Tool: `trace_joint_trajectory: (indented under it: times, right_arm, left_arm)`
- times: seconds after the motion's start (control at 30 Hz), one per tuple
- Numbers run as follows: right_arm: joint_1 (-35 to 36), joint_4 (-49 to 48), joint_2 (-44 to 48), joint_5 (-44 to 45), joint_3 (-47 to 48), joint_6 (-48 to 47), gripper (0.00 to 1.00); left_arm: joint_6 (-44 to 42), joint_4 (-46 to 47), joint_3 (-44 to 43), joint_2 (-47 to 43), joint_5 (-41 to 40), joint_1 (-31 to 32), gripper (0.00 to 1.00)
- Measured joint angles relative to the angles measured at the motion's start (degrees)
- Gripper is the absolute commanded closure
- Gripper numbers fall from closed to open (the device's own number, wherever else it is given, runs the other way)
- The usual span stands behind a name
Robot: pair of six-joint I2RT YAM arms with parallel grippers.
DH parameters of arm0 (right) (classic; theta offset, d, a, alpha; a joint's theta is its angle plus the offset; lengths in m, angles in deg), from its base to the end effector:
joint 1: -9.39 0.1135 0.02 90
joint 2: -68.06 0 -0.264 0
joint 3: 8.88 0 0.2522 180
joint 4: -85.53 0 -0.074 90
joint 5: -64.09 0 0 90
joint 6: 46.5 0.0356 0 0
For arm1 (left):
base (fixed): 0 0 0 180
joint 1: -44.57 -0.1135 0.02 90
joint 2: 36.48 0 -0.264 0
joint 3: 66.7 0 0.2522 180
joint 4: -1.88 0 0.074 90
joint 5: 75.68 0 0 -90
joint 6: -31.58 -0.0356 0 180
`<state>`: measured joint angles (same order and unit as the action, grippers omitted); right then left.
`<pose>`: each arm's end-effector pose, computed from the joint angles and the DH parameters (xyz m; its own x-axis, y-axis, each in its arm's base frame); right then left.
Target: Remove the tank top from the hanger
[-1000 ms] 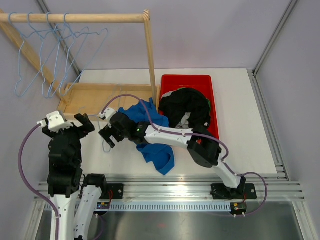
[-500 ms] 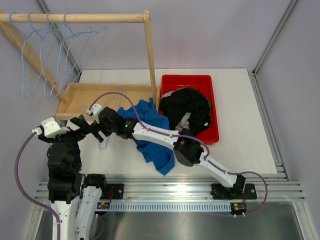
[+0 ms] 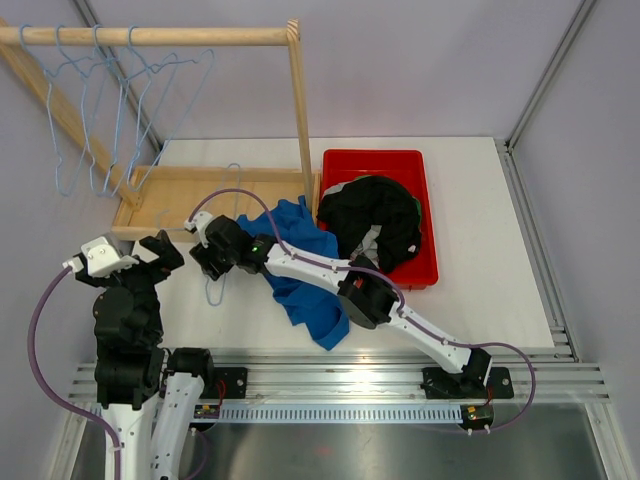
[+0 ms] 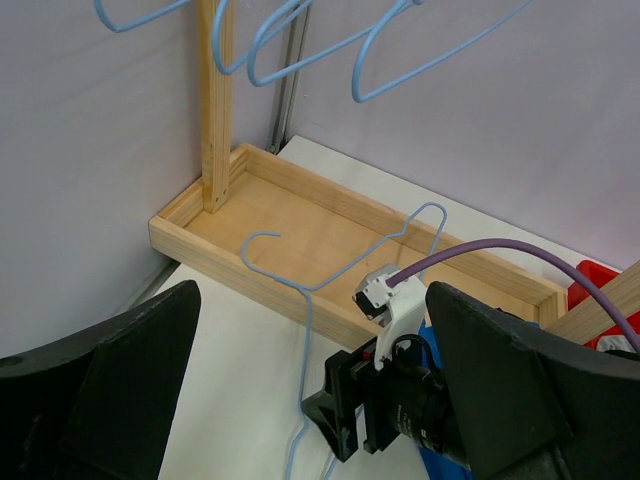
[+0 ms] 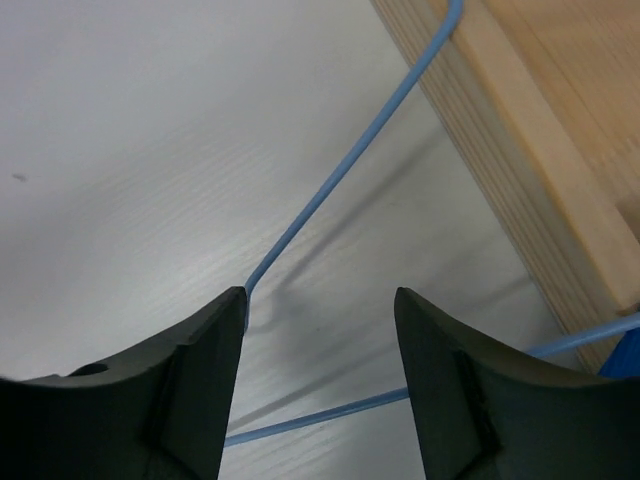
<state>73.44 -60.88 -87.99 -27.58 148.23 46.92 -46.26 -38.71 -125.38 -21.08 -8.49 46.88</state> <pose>0.2642 0.5452 0.1664 -0.2891 -0.4579 -0.8407 -0.8939 0.4434 0.0659 0.0563 0.0115 0.3615 0.1195 -0.1991 -0.9727 -0.3321 0.9152 -0.2282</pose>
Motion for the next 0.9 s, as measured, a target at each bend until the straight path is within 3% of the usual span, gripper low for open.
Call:
trace_joint_trajectory:
  times: [0.03,0.13,0.67,0.9]
  right_arm:
    - [-0.3,0.0,-0.3,-0.3,0.0,0.2,0.44]
    - [-0.8,0.1,-0.5,-1.2,0.0,0.6,0.54]
    - [-0.8,-0.4,-0.5,-6.2,0.2,2.8,0.46]
    - [-0.8,-0.5,-0.6,-8.5,4.9,4.3,0.45]
  left_arm:
    - [0.0,0.0,0.0,0.0,0.0,0.0,0.01]
    - [0.0,0.0,0.1,0.0,0.0,0.0,0.01]
    - [0.2,0.0,0.1,0.0,0.0,0.0,0.01]
    - [0.2,0.0,0.1,0.0,0.0,0.0,0.01]
